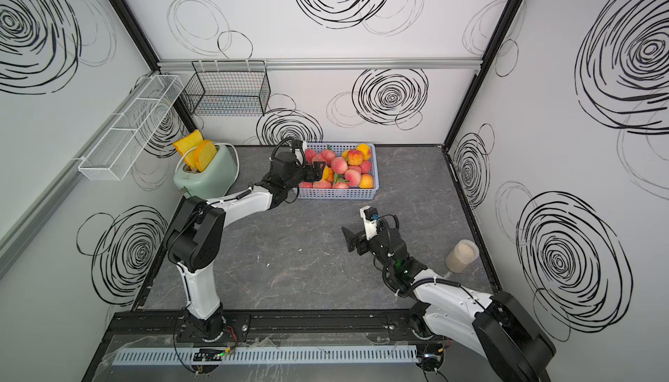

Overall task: Put the peaches into the basket
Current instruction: Place the peach in the basket.

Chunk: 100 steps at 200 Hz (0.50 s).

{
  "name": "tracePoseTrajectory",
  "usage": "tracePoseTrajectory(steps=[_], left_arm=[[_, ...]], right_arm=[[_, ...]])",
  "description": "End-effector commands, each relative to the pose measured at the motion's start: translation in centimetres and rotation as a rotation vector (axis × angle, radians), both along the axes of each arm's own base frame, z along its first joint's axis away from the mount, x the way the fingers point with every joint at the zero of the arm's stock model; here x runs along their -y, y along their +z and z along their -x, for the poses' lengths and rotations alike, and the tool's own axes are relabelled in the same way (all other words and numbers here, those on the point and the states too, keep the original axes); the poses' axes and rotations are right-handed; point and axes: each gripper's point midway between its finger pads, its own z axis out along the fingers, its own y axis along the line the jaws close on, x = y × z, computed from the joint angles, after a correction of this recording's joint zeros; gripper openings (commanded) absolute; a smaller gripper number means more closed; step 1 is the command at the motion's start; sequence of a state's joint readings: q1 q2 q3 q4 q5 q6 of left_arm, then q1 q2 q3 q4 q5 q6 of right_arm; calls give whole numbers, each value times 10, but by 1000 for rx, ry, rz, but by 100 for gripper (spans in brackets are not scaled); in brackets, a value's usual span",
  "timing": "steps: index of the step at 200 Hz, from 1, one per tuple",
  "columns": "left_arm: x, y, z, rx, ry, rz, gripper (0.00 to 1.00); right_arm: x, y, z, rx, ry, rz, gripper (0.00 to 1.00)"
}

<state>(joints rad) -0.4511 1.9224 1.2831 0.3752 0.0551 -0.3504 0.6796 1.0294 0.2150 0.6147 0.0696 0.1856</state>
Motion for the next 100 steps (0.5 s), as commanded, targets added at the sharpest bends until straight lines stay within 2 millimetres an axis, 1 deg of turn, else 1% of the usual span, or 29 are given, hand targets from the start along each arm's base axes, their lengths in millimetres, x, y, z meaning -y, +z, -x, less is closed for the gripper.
tracePoseTrajectory(steps=[1, 20, 44, 100], left_arm=[[-13, 22, -1, 45, 13, -16, 85], [-14, 25, 0, 42, -4, -17, 85], [-19, 29, 0, 43, 0, -29, 85], [-27, 41, 2, 47, 1, -29, 85]], right_arm=[[-6, 2, 0, 22, 23, -7, 96], [-6, -2, -1, 14, 23, -2, 96], [-6, -4, -1, 16, 19, -1, 97], [0, -2, -1, 35, -3, -10, 98]])
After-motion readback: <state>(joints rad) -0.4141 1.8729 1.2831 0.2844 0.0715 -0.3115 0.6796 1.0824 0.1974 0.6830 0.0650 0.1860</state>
